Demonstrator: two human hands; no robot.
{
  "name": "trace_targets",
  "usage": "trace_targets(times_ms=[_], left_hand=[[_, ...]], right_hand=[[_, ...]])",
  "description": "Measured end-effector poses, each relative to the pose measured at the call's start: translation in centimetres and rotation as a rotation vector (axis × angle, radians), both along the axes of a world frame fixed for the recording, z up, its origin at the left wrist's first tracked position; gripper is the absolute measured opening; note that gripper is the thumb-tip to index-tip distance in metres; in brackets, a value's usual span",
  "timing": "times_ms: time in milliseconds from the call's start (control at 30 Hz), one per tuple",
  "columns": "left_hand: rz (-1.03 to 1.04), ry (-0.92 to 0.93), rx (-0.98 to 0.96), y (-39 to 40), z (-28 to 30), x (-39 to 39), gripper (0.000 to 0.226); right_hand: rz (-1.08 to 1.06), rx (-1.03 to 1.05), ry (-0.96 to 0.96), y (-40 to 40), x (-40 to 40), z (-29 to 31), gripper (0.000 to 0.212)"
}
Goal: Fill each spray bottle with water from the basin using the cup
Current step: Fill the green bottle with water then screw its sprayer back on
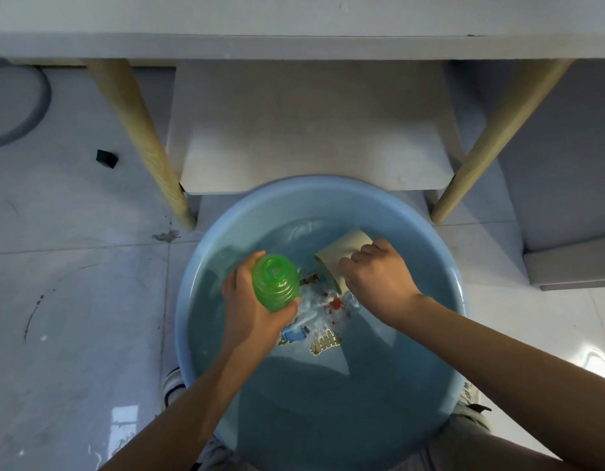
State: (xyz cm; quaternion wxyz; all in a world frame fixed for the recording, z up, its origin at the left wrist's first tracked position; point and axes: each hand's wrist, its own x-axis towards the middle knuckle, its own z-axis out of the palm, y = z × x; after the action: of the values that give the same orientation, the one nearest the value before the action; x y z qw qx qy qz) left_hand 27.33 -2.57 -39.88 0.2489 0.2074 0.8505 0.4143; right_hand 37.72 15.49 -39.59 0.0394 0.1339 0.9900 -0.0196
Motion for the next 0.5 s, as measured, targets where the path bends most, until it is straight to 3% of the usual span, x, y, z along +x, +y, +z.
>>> trace_targets(times_ms=[100, 233, 300, 400, 500], left_hand=[[0.011, -0.02, 0.005, -0.1, 0.2, 0.0, 0.089], [0.021, -0.012, 0.009, 0.0, 0.3, 0.0, 0.088], [0.039, -0.007, 0.001, 0.0, 0.4, -0.1, 0.088], [0.059, 0.0, 0.004, 0.0, 0.6, -0.1, 0.088], [0.072, 0.008, -0.009, 0.0, 0.8, -0.1, 0.088]], right_hand=[[0.054, -0.056, 0.003, -0.2, 0.0, -1.0, 0.035], [0.031, -0.261, 0.18, 0.0, 0.0, -0.9, 0.023], [-0.091, -0.432, 0.248, 0.3, 0.1, -0.3, 0.016], [-0.417, -0.648, 0.233, 0.9, 0.3, 0.3, 0.041], [-0.706, -0.937, 0.253, 1.3, 0.5, 0.6, 0.039]])
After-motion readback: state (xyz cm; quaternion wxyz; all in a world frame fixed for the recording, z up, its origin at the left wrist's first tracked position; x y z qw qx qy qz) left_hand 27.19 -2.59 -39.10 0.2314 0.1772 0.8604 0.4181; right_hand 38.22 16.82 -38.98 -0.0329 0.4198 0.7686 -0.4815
